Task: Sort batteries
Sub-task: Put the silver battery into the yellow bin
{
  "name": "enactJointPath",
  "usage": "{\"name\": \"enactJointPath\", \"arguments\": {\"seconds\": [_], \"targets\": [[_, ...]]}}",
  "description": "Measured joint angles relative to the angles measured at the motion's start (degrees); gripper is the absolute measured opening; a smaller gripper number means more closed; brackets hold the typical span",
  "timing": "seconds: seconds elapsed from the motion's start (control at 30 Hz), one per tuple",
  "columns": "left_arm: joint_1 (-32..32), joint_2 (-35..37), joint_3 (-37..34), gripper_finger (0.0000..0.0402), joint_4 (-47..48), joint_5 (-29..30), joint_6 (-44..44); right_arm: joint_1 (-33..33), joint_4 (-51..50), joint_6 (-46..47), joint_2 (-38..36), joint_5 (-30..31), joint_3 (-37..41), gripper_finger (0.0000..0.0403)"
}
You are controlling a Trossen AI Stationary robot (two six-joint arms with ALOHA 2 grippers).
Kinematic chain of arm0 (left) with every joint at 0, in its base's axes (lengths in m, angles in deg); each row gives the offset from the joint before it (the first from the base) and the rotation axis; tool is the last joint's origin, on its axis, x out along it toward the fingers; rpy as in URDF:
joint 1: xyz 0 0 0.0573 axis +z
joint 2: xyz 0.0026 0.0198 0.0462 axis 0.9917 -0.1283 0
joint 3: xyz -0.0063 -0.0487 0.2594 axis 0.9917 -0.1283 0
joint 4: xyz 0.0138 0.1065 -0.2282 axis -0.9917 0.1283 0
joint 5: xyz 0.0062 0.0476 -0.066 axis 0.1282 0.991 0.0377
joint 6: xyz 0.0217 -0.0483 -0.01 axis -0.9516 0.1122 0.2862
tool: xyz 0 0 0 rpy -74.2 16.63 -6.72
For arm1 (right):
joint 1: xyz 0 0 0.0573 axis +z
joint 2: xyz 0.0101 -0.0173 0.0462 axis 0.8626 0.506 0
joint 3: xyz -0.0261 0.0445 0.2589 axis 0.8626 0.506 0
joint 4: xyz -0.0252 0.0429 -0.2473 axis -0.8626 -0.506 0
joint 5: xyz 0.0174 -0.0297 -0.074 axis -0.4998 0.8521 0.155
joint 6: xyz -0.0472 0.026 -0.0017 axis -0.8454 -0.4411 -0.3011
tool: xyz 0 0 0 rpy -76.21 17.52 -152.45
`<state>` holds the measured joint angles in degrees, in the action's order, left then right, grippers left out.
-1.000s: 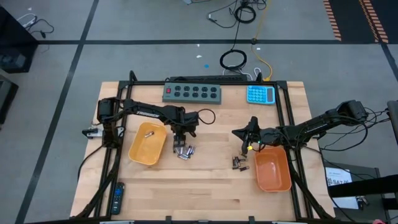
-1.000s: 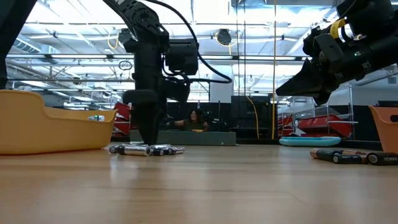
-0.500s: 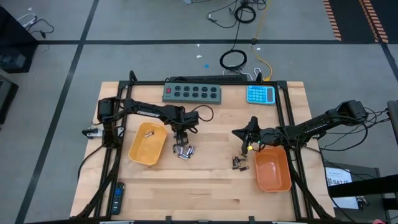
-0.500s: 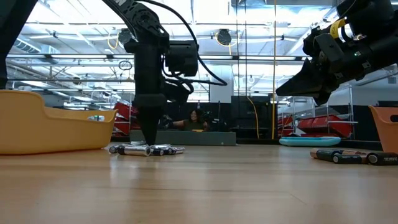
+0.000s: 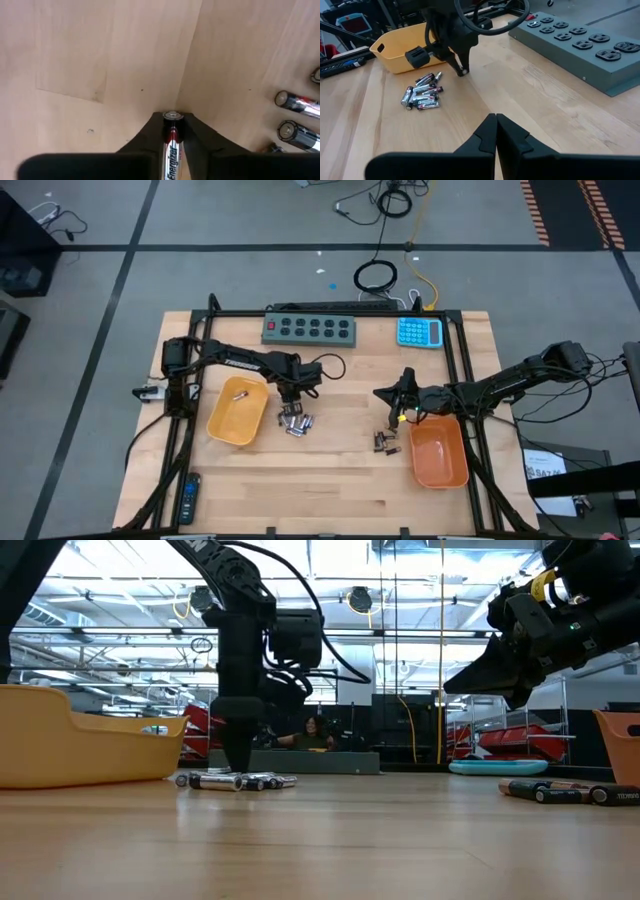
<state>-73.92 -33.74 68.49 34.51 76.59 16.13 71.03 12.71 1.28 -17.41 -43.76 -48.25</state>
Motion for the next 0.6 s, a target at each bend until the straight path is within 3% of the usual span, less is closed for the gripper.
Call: {"name": "enactJointPath", "arguments": {"seconds": [0.37,0.6], "targets": [[-1.7,0.0,0.3,0.0049,-1.2,5.7,-3.7,0.0,0.0,0.0,0.0,0.0,0.0,0.0],[-3.6,5.8,0.1,0.0049,-1.1,8.9,-2.9,0.0,-0.2,0.0,0.0,1.1,0.0,0.0]]}}
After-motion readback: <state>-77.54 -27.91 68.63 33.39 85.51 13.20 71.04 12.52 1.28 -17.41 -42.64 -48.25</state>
